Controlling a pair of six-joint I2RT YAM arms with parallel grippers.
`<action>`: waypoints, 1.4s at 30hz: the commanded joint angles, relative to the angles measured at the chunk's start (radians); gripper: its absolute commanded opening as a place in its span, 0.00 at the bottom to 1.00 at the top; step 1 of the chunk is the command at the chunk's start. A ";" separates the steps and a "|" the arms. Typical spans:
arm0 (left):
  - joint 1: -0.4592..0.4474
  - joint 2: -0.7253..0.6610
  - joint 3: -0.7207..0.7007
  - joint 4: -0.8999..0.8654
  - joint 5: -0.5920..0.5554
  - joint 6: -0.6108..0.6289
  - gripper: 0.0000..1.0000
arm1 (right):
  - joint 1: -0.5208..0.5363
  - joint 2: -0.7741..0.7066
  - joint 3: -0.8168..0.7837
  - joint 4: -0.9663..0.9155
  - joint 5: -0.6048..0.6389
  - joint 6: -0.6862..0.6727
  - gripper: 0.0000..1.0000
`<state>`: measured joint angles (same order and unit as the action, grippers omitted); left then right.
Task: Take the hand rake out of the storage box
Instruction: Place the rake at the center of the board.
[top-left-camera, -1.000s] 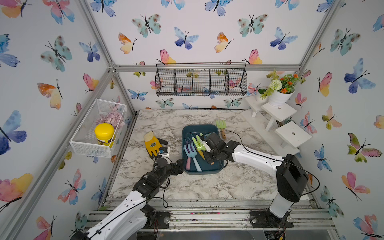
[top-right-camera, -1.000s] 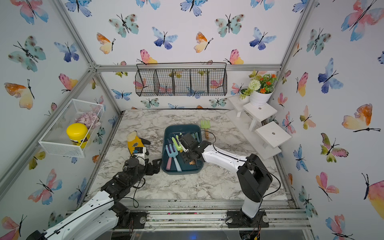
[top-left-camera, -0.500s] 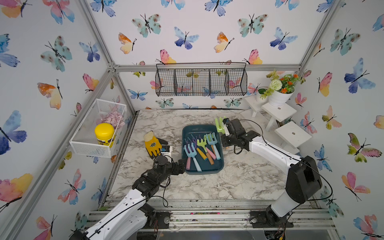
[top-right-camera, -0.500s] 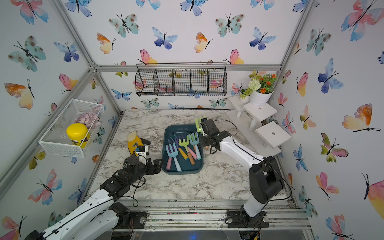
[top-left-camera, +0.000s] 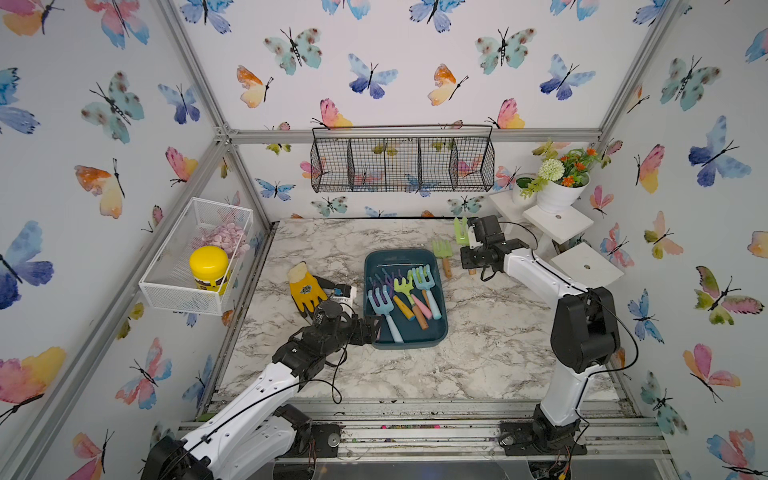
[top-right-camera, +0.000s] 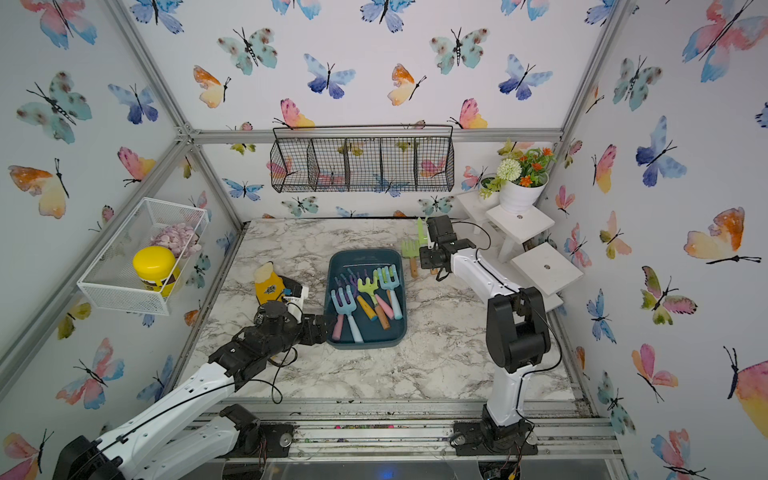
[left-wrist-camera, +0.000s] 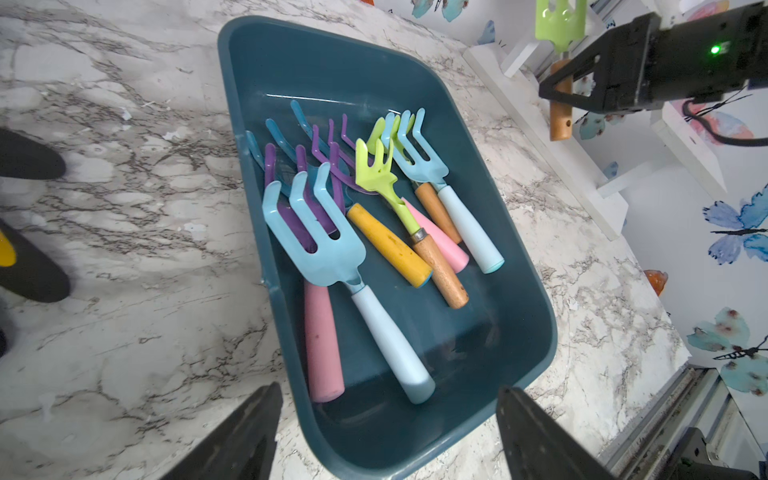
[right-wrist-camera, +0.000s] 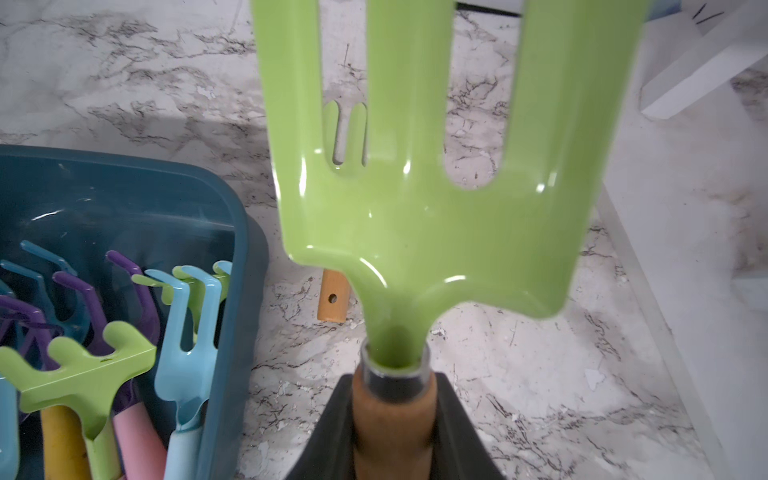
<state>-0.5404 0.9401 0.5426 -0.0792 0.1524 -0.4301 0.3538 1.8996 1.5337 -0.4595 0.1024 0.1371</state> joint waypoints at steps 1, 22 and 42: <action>-0.013 0.086 0.070 0.075 0.052 0.017 0.86 | -0.012 0.043 0.049 -0.024 -0.043 -0.012 0.02; -0.047 0.619 0.399 0.272 0.080 0.010 0.87 | -0.070 0.271 0.193 -0.049 -0.086 -0.033 0.02; -0.075 0.567 0.356 0.262 0.062 0.002 0.91 | -0.107 0.416 0.307 -0.091 -0.119 -0.039 0.04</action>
<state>-0.6033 1.5532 0.8993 0.1741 0.2089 -0.4305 0.2539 2.2971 1.8130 -0.5446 0.0147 0.1070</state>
